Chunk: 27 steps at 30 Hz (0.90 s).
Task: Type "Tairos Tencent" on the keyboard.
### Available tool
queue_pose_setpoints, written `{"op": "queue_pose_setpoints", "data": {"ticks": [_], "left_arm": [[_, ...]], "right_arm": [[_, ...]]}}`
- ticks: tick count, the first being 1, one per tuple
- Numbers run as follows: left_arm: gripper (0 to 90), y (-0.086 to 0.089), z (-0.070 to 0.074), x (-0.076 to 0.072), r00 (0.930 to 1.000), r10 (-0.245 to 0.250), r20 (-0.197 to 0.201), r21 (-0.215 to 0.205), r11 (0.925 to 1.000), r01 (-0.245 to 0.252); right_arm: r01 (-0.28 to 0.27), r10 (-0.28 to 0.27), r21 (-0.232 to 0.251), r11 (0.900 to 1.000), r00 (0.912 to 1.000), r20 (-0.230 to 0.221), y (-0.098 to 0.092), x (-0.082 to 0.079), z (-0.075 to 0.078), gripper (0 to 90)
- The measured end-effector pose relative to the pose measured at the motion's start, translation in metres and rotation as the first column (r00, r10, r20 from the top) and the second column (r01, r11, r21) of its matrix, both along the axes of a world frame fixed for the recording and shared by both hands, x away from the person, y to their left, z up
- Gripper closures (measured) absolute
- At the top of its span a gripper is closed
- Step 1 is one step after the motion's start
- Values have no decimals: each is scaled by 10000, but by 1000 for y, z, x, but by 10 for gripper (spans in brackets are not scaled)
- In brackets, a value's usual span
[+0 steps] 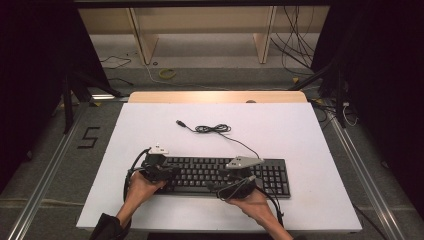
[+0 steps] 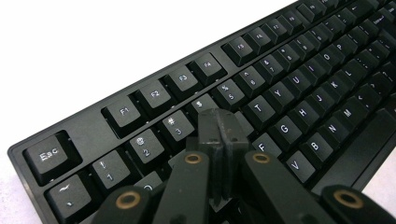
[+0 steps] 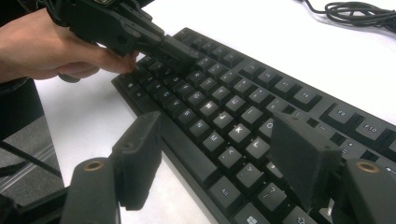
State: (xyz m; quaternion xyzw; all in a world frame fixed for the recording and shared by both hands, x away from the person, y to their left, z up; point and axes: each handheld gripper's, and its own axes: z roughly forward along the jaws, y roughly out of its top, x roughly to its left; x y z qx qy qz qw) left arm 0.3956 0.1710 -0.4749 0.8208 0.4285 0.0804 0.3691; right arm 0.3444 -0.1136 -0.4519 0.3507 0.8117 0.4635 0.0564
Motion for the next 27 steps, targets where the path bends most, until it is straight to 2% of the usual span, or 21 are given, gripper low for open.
{"op": "queue_pose_setpoints", "data": {"ticks": [1, 3, 6, 14, 16, 27], "left_arm": [[894, 0, 1, 0, 10000, -11, 7, 30, 10000, 11], [882, 2, 3, -1, 10000, 7, -7, -219, 9998, -8], [838, 6, 7, -2, 10000, 24, 36, -369, 9993, -22], [662, 13, 15, -10, 9998, -95, 190, -1111, 9937, 115], [616, 14, 16, -12, 9999, -109, 128, -1243, 9922, 124], [483, 17, 22, -23, 9986, -222, 471, -1676, 9854, 298]], "right_arm": [[5, -5, 7, 10000, 10000, 3, 0, 0, 0, 352], [5, -5, 31, 10000, 10000, 10, 1, 0, 1, 352], [-7, 7, 50, 10000, 10000, 55, 1, 1, 1, 352], [-11, 10, 52, 10000, 10000, 80, 2, 1, 3, 356], [-31, 31, 53, 10000, 10000, 74, 3, 1, 3, 360], [-185, 185, -71, 9998, 9998, 36, 12, 4, 3, 397]]}}
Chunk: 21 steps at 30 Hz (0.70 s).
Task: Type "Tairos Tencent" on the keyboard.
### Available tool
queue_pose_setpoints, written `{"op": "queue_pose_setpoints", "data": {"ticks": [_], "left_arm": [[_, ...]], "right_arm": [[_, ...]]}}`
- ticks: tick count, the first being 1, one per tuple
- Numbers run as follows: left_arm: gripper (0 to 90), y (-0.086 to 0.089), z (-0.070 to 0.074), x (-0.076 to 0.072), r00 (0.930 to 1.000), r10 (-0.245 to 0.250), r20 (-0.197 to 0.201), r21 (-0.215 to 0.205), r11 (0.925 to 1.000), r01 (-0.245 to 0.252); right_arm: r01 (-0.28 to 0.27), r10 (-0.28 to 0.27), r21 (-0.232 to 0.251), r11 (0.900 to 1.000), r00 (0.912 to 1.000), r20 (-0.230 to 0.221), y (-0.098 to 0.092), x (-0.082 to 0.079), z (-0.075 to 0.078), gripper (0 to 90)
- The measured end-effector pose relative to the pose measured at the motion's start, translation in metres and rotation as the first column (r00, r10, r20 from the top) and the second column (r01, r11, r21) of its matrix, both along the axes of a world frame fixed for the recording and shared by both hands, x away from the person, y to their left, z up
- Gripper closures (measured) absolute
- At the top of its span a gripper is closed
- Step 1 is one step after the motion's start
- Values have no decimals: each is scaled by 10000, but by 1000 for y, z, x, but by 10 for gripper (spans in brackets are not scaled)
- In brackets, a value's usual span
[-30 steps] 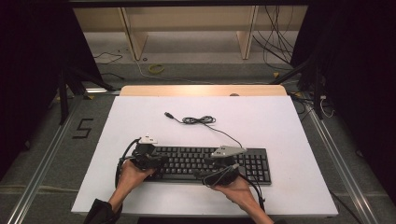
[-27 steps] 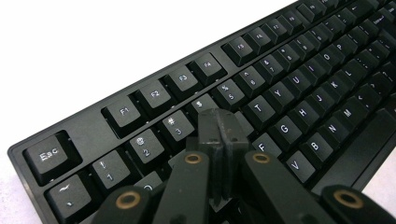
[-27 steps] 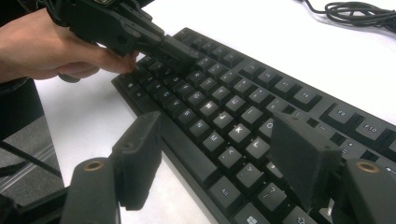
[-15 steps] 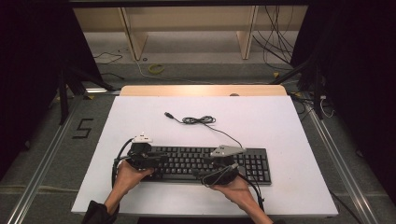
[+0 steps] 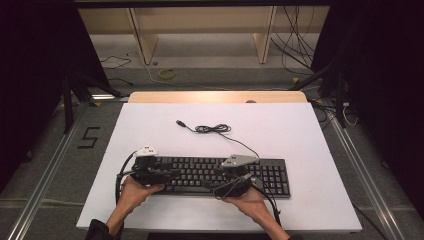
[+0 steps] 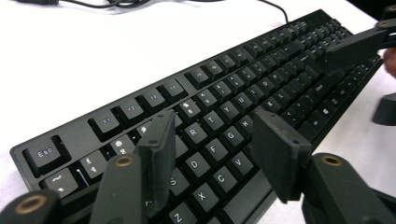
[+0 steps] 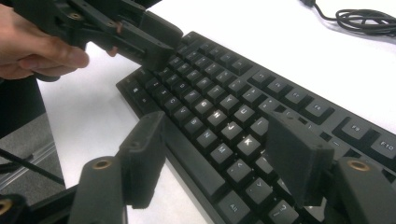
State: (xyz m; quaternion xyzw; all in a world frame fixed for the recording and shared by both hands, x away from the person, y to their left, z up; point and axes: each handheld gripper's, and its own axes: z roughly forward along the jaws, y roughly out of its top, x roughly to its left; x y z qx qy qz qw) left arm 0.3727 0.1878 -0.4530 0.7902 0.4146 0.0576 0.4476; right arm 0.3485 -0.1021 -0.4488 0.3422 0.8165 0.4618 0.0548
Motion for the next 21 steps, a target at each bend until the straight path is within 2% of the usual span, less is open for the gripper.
{"op": "queue_pose_setpoints", "data": {"ticks": [13, 21], "left_arm": [[371, 7, 1, -11, 9995, 66, 299, -436, 9990, -53], [355, 9, 1, -15, 9991, 99, 416, -635, 9980, -73]], "right_arm": [[-294, 293, -86, 9995, 9995, -120, 17, 6, 0, 486], [-410, 405, -253, 9988, 9990, -199, 24, 9, -2, 589]]}}
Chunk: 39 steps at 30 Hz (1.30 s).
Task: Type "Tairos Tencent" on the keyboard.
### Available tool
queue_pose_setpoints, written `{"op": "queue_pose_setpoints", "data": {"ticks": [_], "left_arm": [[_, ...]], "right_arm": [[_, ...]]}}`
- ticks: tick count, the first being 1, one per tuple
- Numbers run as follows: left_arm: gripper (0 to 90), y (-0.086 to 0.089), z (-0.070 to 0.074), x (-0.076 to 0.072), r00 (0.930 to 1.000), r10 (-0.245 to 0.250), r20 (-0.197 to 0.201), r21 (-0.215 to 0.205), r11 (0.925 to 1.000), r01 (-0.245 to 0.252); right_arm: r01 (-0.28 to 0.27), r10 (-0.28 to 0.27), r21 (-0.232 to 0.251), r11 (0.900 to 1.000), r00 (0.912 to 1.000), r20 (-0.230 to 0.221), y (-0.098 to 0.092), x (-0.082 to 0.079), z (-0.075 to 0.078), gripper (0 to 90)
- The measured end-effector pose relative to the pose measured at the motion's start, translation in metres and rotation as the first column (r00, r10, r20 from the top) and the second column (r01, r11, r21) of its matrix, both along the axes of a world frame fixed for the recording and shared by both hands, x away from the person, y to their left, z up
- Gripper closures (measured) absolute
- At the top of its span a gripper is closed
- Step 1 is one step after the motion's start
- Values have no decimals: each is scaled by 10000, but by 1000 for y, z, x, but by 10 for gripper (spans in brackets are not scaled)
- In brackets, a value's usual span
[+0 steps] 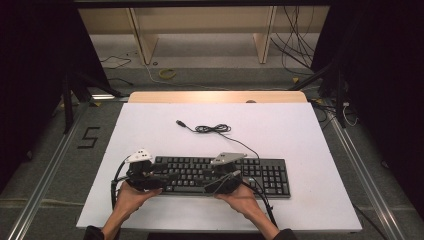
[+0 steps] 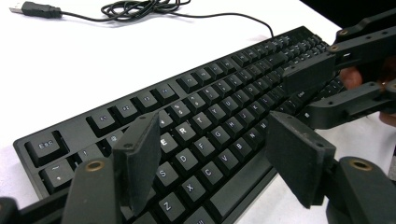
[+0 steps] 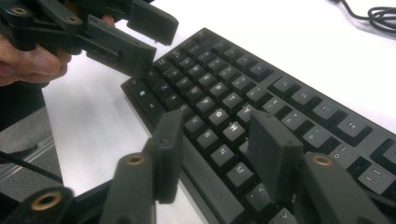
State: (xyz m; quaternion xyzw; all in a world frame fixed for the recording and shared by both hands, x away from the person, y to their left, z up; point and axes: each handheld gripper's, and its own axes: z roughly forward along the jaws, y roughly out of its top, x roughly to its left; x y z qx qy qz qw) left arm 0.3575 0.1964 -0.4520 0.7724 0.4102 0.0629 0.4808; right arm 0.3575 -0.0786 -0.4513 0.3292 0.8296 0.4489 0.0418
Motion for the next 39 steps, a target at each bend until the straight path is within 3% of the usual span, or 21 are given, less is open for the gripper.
{"op": "queue_pose_setpoints", "data": {"ticks": [22, 39], "left_arm": [[328, 7, -3, -10, 9997, -17, 224, -267, 9996, 23], [308, 8, -4, -15, 9995, -114, 308, -416, 9991, 126]], "right_arm": [[-203, 193, -620, 9979, 9997, -163, 11, 6, -11, 882], [-218, 187, -1065, 9941, 9994, -293, 21, 9, -22, 900]]}}
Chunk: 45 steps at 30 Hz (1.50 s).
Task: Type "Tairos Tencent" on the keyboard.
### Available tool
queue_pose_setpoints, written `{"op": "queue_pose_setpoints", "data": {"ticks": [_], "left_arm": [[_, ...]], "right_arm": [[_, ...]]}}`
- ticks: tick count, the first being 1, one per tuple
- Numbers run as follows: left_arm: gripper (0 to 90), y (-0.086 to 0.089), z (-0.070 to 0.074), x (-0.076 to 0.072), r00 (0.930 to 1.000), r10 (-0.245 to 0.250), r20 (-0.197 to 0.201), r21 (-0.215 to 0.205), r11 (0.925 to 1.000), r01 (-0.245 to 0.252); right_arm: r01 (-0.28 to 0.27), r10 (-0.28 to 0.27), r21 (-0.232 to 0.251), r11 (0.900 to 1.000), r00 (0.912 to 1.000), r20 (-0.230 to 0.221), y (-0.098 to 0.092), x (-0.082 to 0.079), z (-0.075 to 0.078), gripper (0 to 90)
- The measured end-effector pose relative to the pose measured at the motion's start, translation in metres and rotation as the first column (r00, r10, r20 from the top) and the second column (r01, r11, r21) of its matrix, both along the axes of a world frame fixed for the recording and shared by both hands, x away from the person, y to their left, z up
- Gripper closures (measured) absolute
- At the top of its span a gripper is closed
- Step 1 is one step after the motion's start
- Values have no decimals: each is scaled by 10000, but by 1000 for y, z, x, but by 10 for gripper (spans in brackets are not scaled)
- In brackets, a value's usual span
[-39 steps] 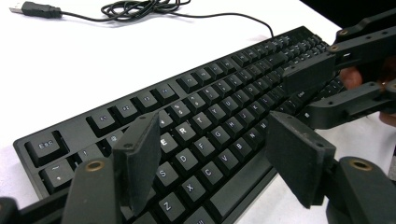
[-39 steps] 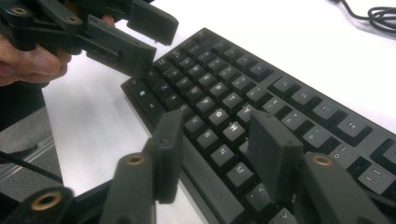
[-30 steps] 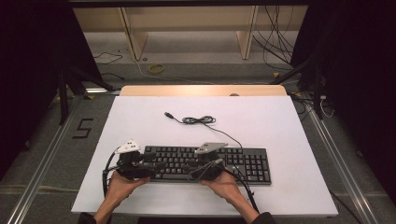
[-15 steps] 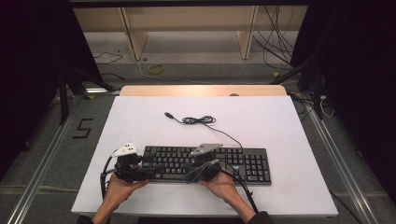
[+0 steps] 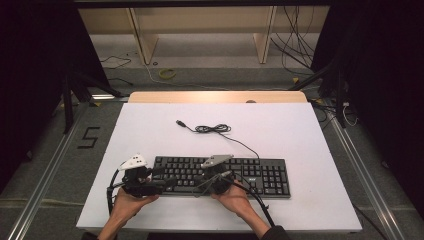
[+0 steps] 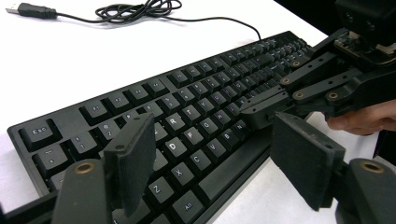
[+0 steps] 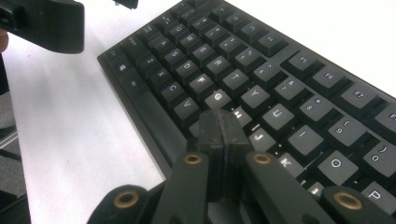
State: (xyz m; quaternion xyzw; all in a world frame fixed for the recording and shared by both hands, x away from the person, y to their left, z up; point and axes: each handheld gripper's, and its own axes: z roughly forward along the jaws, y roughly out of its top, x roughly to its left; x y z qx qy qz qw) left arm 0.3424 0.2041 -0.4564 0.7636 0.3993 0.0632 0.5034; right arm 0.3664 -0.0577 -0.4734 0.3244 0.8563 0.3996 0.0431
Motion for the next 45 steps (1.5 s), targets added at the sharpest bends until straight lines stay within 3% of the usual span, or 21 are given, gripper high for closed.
{"op": "queue_pose_setpoints", "data": {"ticks": [11, 17, 21, 25, 45], "left_arm": [[294, -1, -1, -2, 9999, -55, 98, -55, 10000, 55], [295, -2, -1, -1, 9999, -32, 108, -30, 10000, 32], [297, -2, -2, -1, 9999, -2, 105, -12, 10000, 2], [298, -1, -2, 0, 9999, 34, 108, 0, 10000, -34], [334, -4, -3, 3, 9999, 11, 141, 205, 9998, -14]], "right_arm": [[24, -27, -372, 9993, 10000, -80, 2, 1, -6, 900], [72, -74, -326, 9994, 9999, -75, 3, 1, -7, 900], [150, -151, -105, 9998, 9997, -175, 0, 1, -6, 900], [237, -237, 309, 9992, 9997, 19, -5, -1, 1, 900], [397, -419, 1315, 9905, 9990, 137, -35, -9, 14, 590]]}}
